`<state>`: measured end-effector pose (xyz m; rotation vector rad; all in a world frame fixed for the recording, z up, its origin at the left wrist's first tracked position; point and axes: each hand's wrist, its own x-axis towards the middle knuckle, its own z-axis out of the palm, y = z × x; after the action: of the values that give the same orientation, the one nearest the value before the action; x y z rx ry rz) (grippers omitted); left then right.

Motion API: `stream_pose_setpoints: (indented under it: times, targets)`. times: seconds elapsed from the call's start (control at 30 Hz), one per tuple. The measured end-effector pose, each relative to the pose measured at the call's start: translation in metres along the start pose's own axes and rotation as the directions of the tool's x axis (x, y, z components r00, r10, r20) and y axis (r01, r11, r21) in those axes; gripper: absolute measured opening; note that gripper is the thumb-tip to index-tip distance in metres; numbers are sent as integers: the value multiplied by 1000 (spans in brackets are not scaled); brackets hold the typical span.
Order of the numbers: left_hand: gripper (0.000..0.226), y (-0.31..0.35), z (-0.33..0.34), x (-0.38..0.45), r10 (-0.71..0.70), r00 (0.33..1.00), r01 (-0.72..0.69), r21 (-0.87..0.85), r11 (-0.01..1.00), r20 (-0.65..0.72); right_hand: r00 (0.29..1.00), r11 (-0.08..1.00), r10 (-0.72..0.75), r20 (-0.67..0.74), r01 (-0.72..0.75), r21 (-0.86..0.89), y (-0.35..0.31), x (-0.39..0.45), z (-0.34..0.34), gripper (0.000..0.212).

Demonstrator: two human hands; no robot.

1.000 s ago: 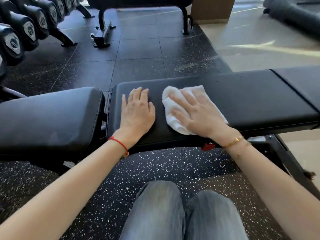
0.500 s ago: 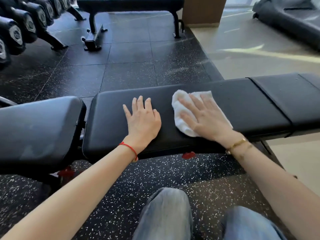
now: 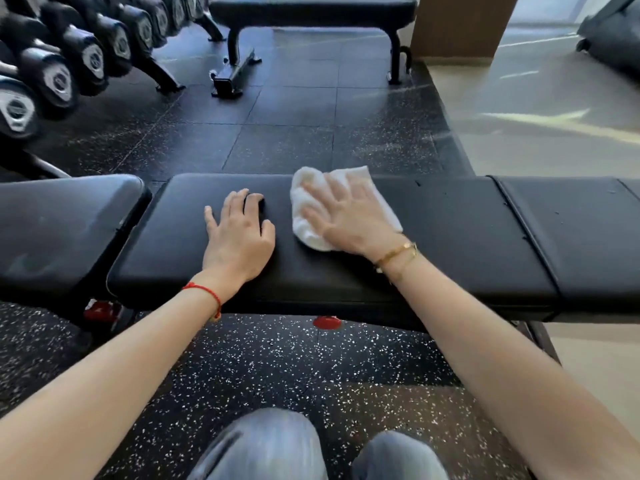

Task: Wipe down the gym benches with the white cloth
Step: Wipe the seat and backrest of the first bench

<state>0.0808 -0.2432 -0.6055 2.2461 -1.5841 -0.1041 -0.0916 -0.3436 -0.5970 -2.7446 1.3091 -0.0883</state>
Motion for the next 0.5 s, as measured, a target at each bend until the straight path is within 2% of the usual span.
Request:
stream_pose_setpoints:
  times: [0.13,0.23,0.33,0.37,0.47,0.5]
  targets:
    - [47,-1,-1,-1,9,999,-9,-6,1000,-43,992,993,-115,-56,115,7,27,-58,-4,60]
    - [47,-2,2,0,12,998,-13,-11,1000,-70,988,995,-100,-119,95,-42,72,-63,-10,56]
    - [49,-3,5,1,26,996,-27,-9,1000,-88,990,992,125,-66,-126,-7,95,-25,-20,59]
    - [49,-3,5,1,29,995,-30,-6,1000,-91,987,988,147,-63,-149,-40,90,-12,-22,59]
    - [49,-5,5,2,40,995,-40,-3,999,-90,990,987,-35,-136,13,-160,48,4,-22,47]
    - [48,-5,5,3,36,995,-36,-1,999,-89,990,989,-82,-117,66,-135,35,1,-19,49]
